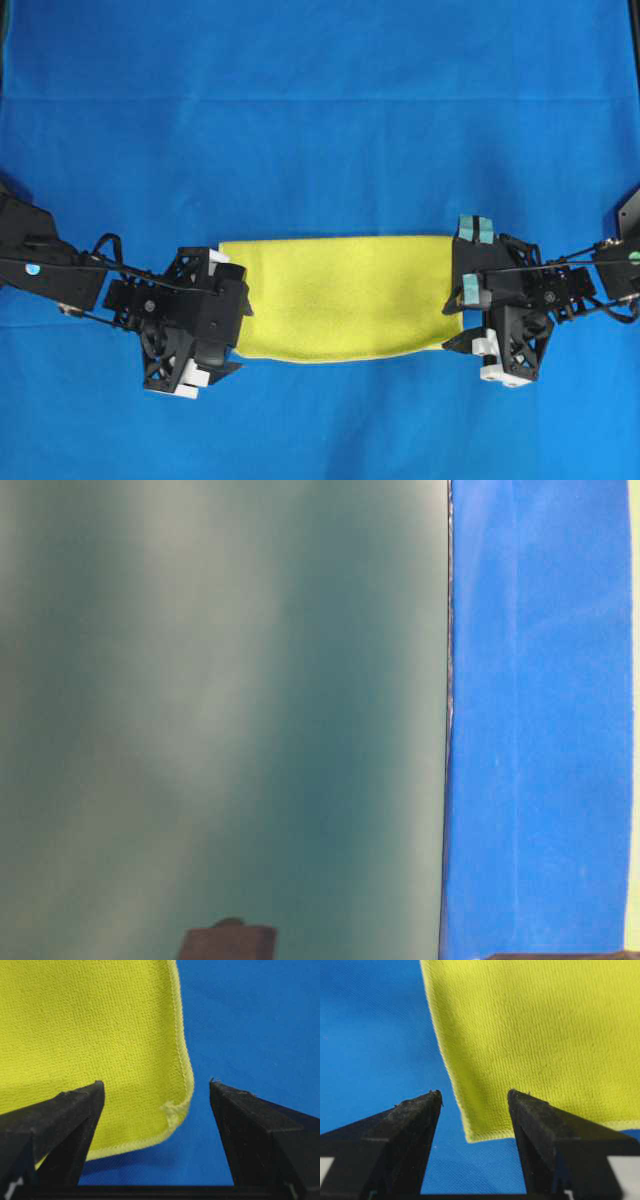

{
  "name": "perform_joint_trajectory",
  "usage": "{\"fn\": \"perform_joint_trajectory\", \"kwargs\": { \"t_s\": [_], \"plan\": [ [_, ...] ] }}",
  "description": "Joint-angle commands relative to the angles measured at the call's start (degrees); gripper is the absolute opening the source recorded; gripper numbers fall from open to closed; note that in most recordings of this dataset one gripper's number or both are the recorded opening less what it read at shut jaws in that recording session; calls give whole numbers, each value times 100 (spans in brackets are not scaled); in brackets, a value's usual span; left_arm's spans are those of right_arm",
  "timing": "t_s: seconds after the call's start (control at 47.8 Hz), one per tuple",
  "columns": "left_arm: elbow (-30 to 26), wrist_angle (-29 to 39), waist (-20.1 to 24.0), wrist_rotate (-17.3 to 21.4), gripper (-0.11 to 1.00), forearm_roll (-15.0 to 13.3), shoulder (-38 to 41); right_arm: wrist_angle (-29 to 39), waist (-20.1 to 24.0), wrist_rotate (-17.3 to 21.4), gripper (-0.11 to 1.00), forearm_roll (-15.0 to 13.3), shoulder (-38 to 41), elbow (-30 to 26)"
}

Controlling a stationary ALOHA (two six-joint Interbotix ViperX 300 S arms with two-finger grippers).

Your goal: Fold the yellow towel.

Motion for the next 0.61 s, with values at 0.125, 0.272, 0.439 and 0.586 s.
{"fn": "perform_joint_trajectory", "kwargs": {
  "t_s": [0.125,0.272,0.439,0.586],
  "plan": [
    [9,220,633,211,71,9,-448,387,-773,9,59,-439,-334,-26],
    [79,211,1169,360,71,0,-439,457,-1406,9,59,-888,-308,18],
    [141,114,1441,387,70,9,-237,422,-1714,9,59,-1090,-141,62],
    [246,-158,1564,396,70,0,53,141,-1872,9,59,-1151,176,105]
  ]
}}
